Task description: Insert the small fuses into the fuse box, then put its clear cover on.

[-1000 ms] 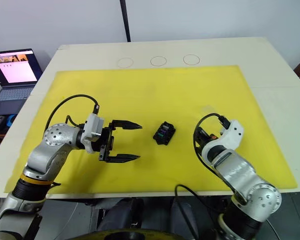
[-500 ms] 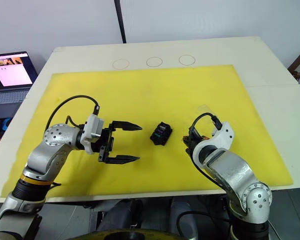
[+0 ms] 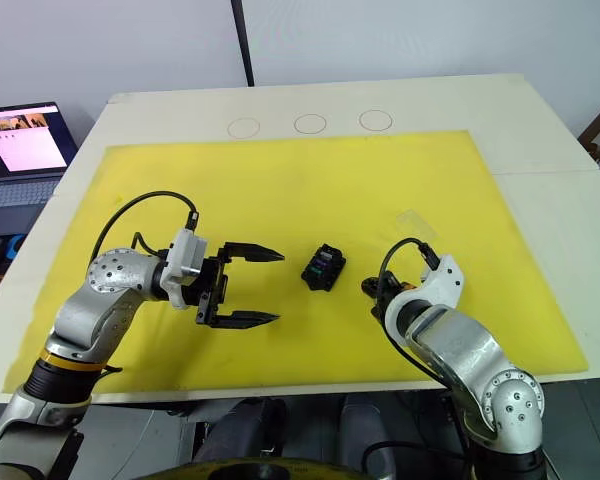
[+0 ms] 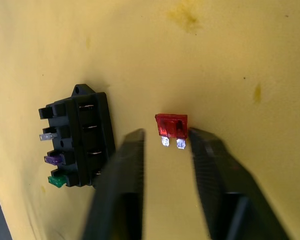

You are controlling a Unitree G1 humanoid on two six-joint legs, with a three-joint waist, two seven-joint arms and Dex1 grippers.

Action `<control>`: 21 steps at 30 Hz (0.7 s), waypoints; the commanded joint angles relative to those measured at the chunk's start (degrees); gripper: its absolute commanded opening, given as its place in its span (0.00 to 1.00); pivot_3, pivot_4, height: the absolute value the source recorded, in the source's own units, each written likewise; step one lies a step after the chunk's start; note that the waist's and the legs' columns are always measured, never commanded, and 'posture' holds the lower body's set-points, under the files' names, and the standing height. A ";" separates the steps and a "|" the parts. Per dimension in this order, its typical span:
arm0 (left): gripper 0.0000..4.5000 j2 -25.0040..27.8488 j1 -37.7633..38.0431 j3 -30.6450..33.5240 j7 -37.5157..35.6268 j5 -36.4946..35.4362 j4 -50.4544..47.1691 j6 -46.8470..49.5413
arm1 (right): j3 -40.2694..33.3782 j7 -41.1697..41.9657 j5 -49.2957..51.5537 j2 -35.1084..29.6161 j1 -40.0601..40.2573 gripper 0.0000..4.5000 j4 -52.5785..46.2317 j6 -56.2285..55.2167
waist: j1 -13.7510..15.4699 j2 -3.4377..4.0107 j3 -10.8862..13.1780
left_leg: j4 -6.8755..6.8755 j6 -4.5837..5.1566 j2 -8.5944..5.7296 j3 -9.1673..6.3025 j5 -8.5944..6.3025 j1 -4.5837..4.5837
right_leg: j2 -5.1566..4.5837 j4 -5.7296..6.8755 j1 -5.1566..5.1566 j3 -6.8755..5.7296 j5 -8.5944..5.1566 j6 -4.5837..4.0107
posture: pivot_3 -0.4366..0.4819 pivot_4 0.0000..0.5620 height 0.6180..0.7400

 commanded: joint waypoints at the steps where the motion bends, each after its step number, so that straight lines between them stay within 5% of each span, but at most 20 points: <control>1: 1.00 -0.07 -0.12 0.09 0.14 -0.78 -1.91 -0.17 | -0.83 4.90 0.72 -4.13 3.68 0.65 -3.84 -0.01 | 0.03 -0.01 0.00 | 0.00 0.00 0.00 0.00 0.00 0.00 | 0.00 -0.01 0.02 0.00 -0.01 0.01 | 0.48 0.27 1.00; 3: 1.00 -0.34 -0.20 -0.08 0.20 -0.61 -1.67 -0.37 | -2.53 14.19 0.72 -9.86 6.14 0.80 -3.24 3.34 | 0.07 -0.03 0.01 | 0.02 0.02 -0.02 0.00 -0.01 0.01 | -0.03 -0.03 0.07 -0.01 -0.04 0.02 | 0.48 0.27 1.00; 6: 1.00 -0.63 -0.28 -0.19 0.13 -0.43 -1.24 -0.67 | -8.56 40.46 0.72 -24.20 7.82 0.99 3.90 16.50 | 0.09 -0.08 0.04 | 0.09 0.07 -0.06 0.01 -0.04 0.07 | -0.08 -0.12 0.26 -0.04 -0.18 -0.07 | 0.48 0.27 1.00; 9: 1.00 -0.88 -0.32 -0.27 -0.10 -0.29 -0.62 -1.14 | -13.34 70.89 0.72 -41.47 3.70 0.99 15.27 35.54 | 0.02 0.10 0.13 | 0.19 0.18 -0.04 0.02 -0.11 0.19 | -0.06 -0.53 0.66 -0.13 -0.21 -0.10 | 0.48 0.27 1.00; 11: 1.00 -1.10 -0.38 -0.44 -0.24 -0.22 -0.34 -1.38 | -13.50 83.47 -2.67 -48.32 0.41 0.99 19.21 43.69 | 0.05 0.11 0.14 | 0.28 0.30 0.01 0.07 -0.17 0.17 | -0.05 -0.75 0.75 -0.19 -0.15 -0.16 | 0.48 0.27 1.00; 15: 1.00 -1.52 -0.75 -0.80 -0.63 -0.14 0.01 -1.98 | -7.90 101.01 -17.19 -49.30 -7.26 0.99 26.46 44.79 | 0.26 -0.09 0.17 | 0.30 0.49 0.29 0.05 -0.31 0.08 | 0.27 -0.87 0.73 -0.32 -0.05 0.02 | 0.48 0.27 1.00; 21: 1.00 -1.32 -0.83 -0.79 -0.68 -0.05 0.06 -2.44 | 0.75 112.50 -33.08 -45.78 -17.15 0.95 34.51 44.15 | 0.36 -0.07 0.19 | 0.36 0.50 0.34 0.07 -0.34 0.02 | 0.26 -0.85 0.62 -0.26 0.03 0.02 | 0.48 0.27 1.00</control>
